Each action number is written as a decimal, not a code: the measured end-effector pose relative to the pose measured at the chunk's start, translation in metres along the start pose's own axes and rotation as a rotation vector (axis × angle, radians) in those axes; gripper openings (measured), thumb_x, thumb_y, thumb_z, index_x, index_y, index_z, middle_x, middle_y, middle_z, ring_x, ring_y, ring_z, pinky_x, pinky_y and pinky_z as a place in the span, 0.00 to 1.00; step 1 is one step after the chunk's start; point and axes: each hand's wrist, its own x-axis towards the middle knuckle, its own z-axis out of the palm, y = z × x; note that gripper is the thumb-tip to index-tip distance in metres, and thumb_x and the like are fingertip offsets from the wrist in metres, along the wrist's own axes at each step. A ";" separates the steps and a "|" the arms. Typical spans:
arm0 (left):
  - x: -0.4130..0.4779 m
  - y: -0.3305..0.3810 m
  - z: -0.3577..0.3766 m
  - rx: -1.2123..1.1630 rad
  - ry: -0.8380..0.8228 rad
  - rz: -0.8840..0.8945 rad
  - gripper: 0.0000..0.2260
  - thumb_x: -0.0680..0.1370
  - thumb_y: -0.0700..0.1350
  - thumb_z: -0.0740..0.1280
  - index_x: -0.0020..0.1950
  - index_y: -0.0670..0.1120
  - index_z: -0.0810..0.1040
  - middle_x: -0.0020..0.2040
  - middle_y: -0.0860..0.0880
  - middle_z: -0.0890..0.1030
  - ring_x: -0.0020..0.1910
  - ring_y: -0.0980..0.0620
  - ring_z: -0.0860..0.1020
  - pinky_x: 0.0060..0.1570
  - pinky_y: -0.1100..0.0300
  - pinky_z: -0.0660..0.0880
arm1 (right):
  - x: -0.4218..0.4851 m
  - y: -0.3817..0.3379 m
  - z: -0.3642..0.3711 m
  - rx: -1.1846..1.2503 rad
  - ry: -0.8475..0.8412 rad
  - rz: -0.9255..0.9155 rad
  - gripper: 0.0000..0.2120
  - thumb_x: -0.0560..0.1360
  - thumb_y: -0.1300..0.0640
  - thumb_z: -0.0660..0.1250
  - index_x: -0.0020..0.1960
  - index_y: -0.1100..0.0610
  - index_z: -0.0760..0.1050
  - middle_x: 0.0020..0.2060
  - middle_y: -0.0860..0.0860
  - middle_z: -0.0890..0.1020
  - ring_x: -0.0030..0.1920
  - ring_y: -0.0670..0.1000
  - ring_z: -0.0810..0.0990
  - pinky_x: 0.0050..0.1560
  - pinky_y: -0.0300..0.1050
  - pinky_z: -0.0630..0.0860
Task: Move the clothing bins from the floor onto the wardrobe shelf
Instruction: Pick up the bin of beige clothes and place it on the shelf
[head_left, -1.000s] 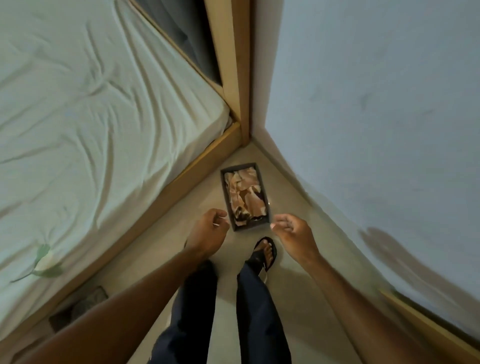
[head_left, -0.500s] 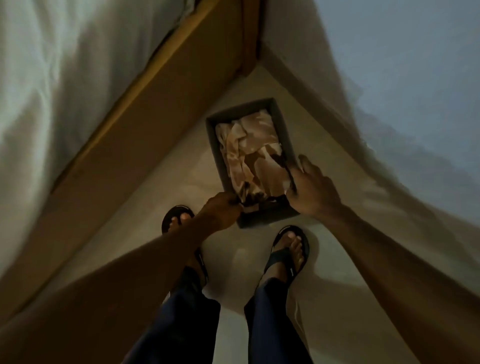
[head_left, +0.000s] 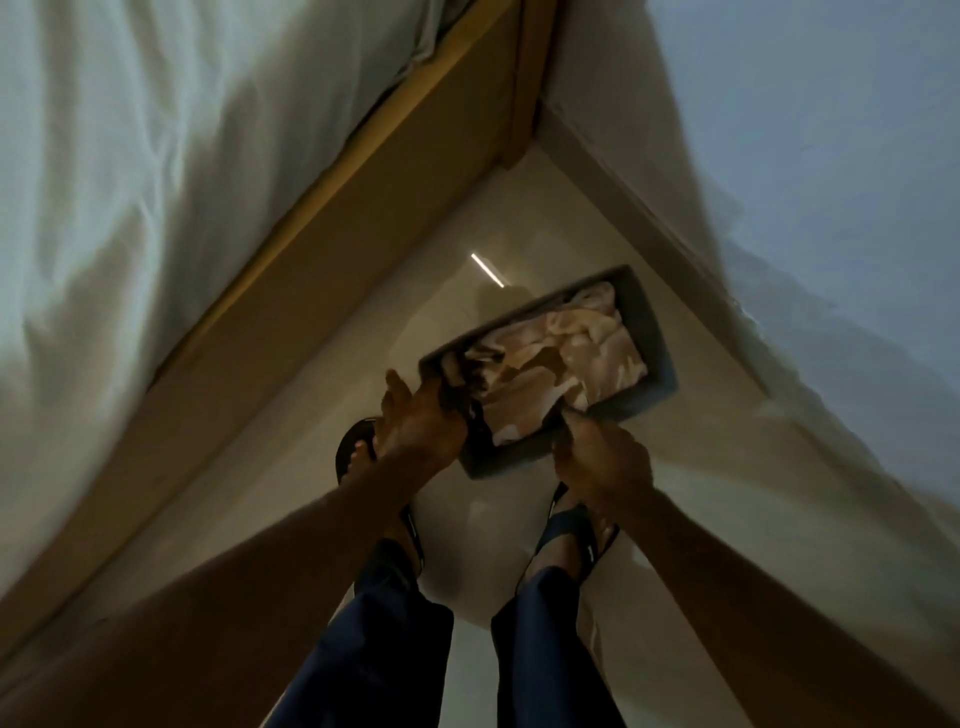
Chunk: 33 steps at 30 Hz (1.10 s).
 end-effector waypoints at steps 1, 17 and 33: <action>-0.003 -0.002 0.000 -0.034 -0.038 -0.004 0.27 0.77 0.55 0.61 0.76 0.56 0.59 0.80 0.42 0.51 0.72 0.34 0.63 0.66 0.36 0.67 | 0.000 0.000 0.000 -0.012 0.046 0.046 0.19 0.78 0.49 0.59 0.67 0.51 0.68 0.55 0.55 0.79 0.55 0.59 0.79 0.50 0.51 0.75; 0.008 0.005 -0.016 -0.207 0.025 0.066 0.21 0.82 0.45 0.61 0.74 0.45 0.63 0.70 0.41 0.71 0.64 0.42 0.72 0.53 0.57 0.68 | 0.016 0.017 -0.018 -0.083 0.497 0.114 0.20 0.69 0.53 0.69 0.60 0.51 0.71 0.70 0.59 0.62 0.69 0.61 0.62 0.62 0.59 0.68; -0.075 -0.031 -0.012 -0.004 -0.092 -0.006 0.15 0.74 0.49 0.65 0.60 0.49 0.76 0.54 0.43 0.80 0.51 0.42 0.79 0.53 0.49 0.78 | -0.055 0.052 -0.015 0.081 0.083 0.096 0.02 0.72 0.58 0.62 0.41 0.57 0.72 0.41 0.57 0.76 0.45 0.62 0.79 0.38 0.44 0.66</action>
